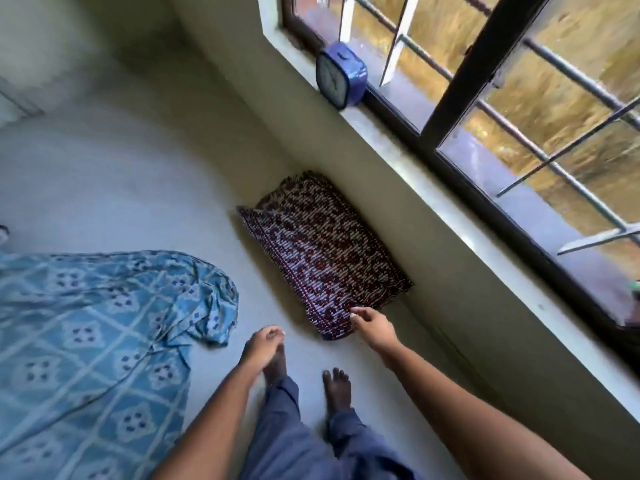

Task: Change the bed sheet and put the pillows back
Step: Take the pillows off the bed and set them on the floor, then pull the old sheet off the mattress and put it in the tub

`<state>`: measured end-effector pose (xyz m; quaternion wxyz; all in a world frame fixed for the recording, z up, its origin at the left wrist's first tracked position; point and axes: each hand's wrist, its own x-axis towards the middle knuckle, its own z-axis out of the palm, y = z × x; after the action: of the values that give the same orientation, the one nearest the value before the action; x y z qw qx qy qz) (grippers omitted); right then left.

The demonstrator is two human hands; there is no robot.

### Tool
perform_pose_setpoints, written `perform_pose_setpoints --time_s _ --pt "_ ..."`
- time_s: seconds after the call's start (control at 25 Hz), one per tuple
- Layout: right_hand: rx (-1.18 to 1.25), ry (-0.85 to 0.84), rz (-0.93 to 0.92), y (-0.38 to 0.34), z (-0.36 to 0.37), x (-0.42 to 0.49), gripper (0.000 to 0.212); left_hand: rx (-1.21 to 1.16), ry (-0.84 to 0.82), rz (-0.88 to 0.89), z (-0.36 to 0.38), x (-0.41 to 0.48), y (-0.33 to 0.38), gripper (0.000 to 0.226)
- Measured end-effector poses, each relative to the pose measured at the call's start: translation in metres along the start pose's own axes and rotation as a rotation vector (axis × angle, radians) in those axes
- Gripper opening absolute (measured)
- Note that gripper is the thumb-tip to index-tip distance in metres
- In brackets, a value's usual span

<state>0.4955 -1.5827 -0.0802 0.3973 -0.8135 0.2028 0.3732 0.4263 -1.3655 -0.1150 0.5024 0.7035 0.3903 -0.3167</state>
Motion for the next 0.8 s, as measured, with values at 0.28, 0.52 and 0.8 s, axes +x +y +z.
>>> perform_pose_setpoints --time_s 0.28,0.52,0.8 --pt "-0.256 -0.080 -0.265 -0.030 -0.030 -0.082 0.030 -0.446 0.269 -0.050 -0.028 -0.142 -0.048 0.029" --pt "-0.362 -0.292 -0.551 -0.085 0.044 -0.120 0.029 -0.758 0.542 -0.113 -0.057 -0.205 -0.109 0.032" --pt "-0.397 -0.608 -0.693 -0.139 0.200 -0.175 0.020 -1.053 0.804 -0.115 -0.121 -0.258 -0.197 0.031"
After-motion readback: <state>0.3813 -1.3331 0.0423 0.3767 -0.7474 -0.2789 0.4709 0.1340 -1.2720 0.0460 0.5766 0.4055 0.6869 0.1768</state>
